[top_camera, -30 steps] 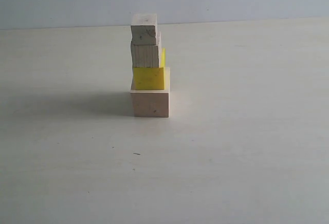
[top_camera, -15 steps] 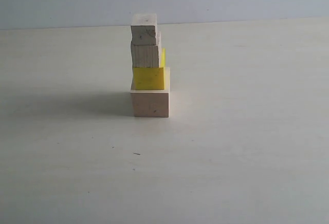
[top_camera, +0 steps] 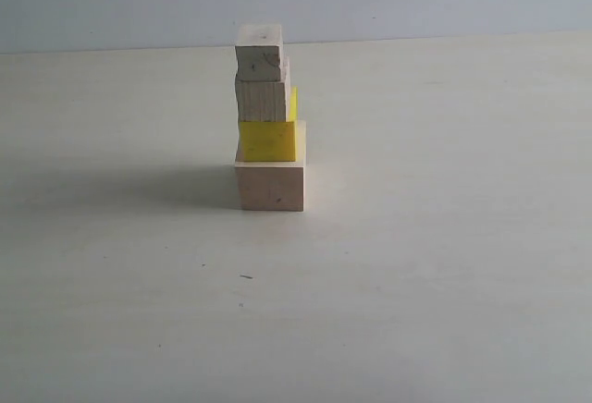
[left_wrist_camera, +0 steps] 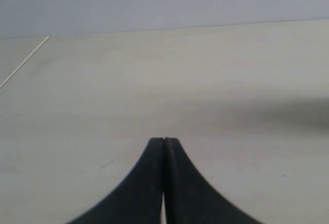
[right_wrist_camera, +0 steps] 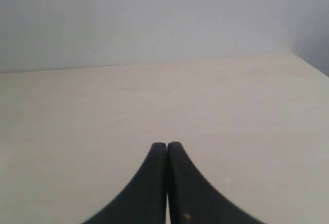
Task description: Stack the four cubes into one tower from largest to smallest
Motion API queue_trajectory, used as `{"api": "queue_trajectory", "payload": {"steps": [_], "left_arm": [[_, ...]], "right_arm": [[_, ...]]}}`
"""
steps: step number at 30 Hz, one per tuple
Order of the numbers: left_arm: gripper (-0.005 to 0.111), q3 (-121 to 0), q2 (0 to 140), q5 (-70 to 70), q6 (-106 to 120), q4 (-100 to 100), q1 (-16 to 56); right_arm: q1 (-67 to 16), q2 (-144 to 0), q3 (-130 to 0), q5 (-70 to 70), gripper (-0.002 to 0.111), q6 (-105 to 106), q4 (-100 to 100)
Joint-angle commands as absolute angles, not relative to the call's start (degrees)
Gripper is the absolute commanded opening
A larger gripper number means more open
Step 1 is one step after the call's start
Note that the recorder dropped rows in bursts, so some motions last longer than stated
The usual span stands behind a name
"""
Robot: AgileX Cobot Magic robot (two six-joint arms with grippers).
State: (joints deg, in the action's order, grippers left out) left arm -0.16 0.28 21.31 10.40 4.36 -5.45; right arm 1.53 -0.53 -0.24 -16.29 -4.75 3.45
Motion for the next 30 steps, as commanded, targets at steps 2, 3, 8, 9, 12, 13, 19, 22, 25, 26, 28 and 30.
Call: {"api": "queue_trajectory", "payload": {"steps": [2,3,8,9,12,13,19,22,25,26,28,30], "left_arm": [[0.0,0.0,0.0,21.1,10.2,4.2,-5.2],[0.0,0.0,0.0,21.1,10.2,4.2,-5.2],[0.0,0.0,0.0,21.1,10.2,4.2,-5.2],[0.0,0.0,0.0,21.1,10.2,4.2,-5.2],[0.0,0.0,0.0,21.1,10.2,4.2,-5.2],[0.0,0.0,0.0,21.1,10.2,4.2,-5.2],[0.0,0.0,0.0,21.1,10.2,4.2,-5.2],[0.0,0.0,0.0,21.1,10.2,4.2,-5.2],[0.0,0.0,0.0,21.1,10.2,4.2,-5.2],[0.0,0.0,0.0,21.1,10.2,4.2,-5.2],[0.0,0.0,0.0,21.1,10.2,4.2,-5.2],[0.0,0.0,0.0,21.1,10.2,4.2,-5.2]], "right_arm": [[0.0,0.0,0.0,-18.8,0.0,-5.1,3.4],[0.0,0.0,0.0,-19.1,0.0,-5.1,3.4],[0.0,0.0,0.0,-19.3,0.0,-5.1,3.2],[0.0,0.0,0.0,-19.3,0.0,-5.1,3.2],[0.0,0.0,0.0,-19.3,0.0,-5.1,3.2],[0.0,0.0,0.0,-19.3,0.0,-5.1,3.2],[0.0,0.0,0.0,-19.2,0.0,-5.1,3.2],[0.0,0.0,0.0,-19.2,0.0,-5.1,3.2],[0.0,0.0,0.0,-19.2,0.0,-5.4,3.2],[0.0,0.0,0.0,-19.2,0.0,-5.4,3.2],[0.0,0.0,0.0,-19.2,0.0,-5.4,3.2],[0.0,0.0,0.0,-19.2,0.0,-5.4,3.2]]}}
